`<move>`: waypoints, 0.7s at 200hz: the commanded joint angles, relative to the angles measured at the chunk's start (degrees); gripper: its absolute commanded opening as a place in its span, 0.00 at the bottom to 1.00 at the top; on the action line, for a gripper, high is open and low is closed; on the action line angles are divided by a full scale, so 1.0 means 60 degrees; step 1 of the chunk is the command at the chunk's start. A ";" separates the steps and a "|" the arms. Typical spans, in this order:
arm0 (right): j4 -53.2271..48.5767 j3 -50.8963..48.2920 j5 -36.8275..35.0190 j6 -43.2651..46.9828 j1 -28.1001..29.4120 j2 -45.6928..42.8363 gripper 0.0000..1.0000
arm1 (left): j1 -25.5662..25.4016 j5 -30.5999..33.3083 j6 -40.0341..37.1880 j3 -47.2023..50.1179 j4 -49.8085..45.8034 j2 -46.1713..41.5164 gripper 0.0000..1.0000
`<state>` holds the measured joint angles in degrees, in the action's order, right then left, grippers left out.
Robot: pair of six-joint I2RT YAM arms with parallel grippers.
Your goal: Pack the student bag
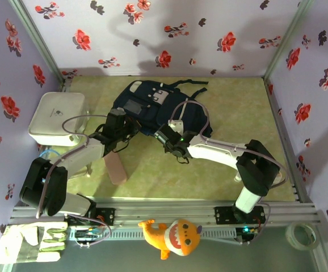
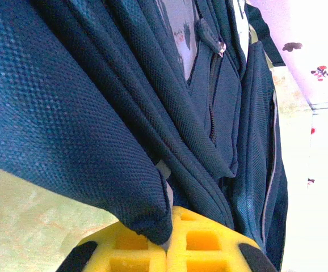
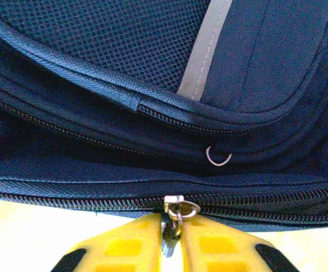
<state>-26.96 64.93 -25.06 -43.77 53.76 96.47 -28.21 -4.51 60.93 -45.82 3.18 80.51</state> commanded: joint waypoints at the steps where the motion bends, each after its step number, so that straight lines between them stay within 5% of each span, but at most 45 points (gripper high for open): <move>1: -0.0110 0.0225 -0.0167 0.0026 -0.0057 0.0068 0.11 | 0.0068 0.0003 -0.0296 -0.0317 0.0305 -0.0177 0.00; 64: -0.0313 -0.1137 -0.1049 -0.1023 -0.0444 -0.0886 0.05 | 0.0420 0.0108 -0.0398 -0.0091 0.0232 -0.0162 0.00; 140: 0.0543 -0.1681 0.0064 -0.0287 -0.0993 -0.1101 0.08 | 0.0850 -0.0097 -0.0419 0.0298 0.0188 -0.0037 0.00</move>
<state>-25.23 54.33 -26.11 -48.29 48.40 89.47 -24.77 -6.31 60.01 -43.97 2.48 80.51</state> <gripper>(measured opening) 0.071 0.041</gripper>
